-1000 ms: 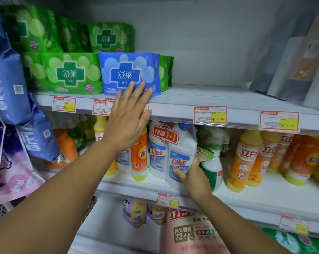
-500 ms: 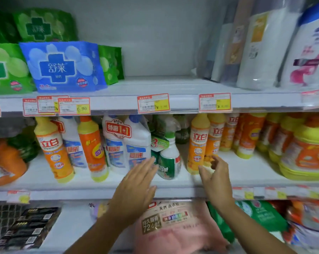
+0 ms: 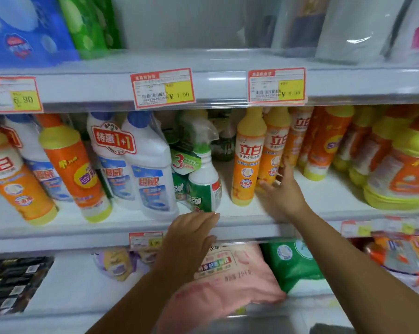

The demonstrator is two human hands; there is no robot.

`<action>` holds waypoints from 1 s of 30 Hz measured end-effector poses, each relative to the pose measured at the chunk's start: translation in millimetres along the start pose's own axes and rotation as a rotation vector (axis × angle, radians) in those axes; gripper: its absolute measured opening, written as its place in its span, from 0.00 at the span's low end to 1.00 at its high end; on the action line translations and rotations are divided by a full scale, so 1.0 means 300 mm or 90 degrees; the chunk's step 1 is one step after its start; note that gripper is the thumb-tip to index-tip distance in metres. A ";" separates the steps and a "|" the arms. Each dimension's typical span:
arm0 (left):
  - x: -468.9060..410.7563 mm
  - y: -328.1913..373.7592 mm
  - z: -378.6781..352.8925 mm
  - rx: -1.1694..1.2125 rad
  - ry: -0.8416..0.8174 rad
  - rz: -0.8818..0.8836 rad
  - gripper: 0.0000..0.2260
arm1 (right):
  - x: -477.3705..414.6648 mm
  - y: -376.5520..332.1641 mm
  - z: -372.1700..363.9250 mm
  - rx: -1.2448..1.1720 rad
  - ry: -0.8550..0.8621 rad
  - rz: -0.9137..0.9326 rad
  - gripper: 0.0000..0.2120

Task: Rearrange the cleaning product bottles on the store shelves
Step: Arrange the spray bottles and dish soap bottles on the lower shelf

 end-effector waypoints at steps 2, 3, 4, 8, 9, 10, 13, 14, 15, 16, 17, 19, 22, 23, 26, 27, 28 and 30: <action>-0.002 -0.004 -0.001 0.012 0.016 0.003 0.18 | -0.017 0.004 0.005 0.002 0.006 -0.010 0.32; -0.004 -0.006 -0.003 0.015 0.024 0.002 0.18 | -0.024 0.006 0.009 0.008 0.009 -0.016 0.31; -0.006 -0.007 -0.004 0.013 0.032 0.001 0.18 | -0.028 0.007 0.013 0.020 0.010 -0.020 0.31; -0.017 -0.010 -0.006 0.002 0.043 0.002 0.17 | -0.036 0.035 0.051 0.079 0.050 -0.030 0.32; -0.018 -0.013 -0.010 -0.002 0.045 0.002 0.17 | -0.036 0.046 0.068 0.091 0.068 -0.037 0.33; -0.020 -0.017 -0.015 -0.005 0.047 0.001 0.17 | -0.037 0.053 0.087 0.102 0.085 -0.043 0.33; -0.035 -0.015 -0.016 -0.002 0.062 -0.002 0.16 | -0.047 0.070 0.140 0.124 0.115 -0.047 0.32; -0.041 -0.011 -0.015 -0.005 0.070 -0.003 0.16 | -0.050 0.073 0.154 0.128 0.121 -0.049 0.31; -0.046 -0.007 -0.014 -0.010 0.077 -0.005 0.16 | -0.053 0.075 0.165 0.131 0.126 -0.049 0.31; -0.048 -0.004 -0.011 -0.016 0.086 -0.007 0.15 | -0.056 0.075 0.172 0.136 0.130 -0.048 0.30; -0.050 -0.003 -0.008 -0.021 0.093 -0.008 0.15 | -0.061 0.075 0.176 0.141 0.134 -0.044 0.30; -0.050 -0.002 -0.005 -0.030 0.104 -0.009 0.14 | -0.070 0.076 0.183 0.147 0.143 -0.041 0.31; -0.047 0.000 -0.006 -0.030 0.103 -0.008 0.15 | -0.083 0.086 0.189 0.146 0.154 -0.049 0.30; -0.046 0.000 -0.006 -0.027 0.101 -0.007 0.15 | -0.085 0.089 0.190 0.143 0.156 -0.049 0.30; -0.044 -0.002 -0.006 -0.021 0.099 -0.003 0.15 | -0.086 0.098 0.193 0.140 0.165 -0.048 0.30; -0.044 -0.002 -0.005 -0.017 0.096 -0.001 0.16 | -0.086 0.103 0.196 0.145 0.172 -0.049 0.29; -0.043 -0.002 -0.004 -0.016 0.093 0.001 0.16 | -0.086 0.109 0.200 0.148 0.181 -0.054 0.29; -0.045 -0.001 -0.003 -0.011 0.088 0.003 0.16 | -0.084 0.119 0.208 0.151 0.196 -0.070 0.26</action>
Point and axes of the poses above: each hand's wrist, its own x-axis away from the middle knuckle, its own z-axis out of the back of the hand, y = z × x, the point moved 7 cm from there along -x, towards the middle knuckle, and after that the axes turned 9 degrees about -y, right-handed, at the moved point
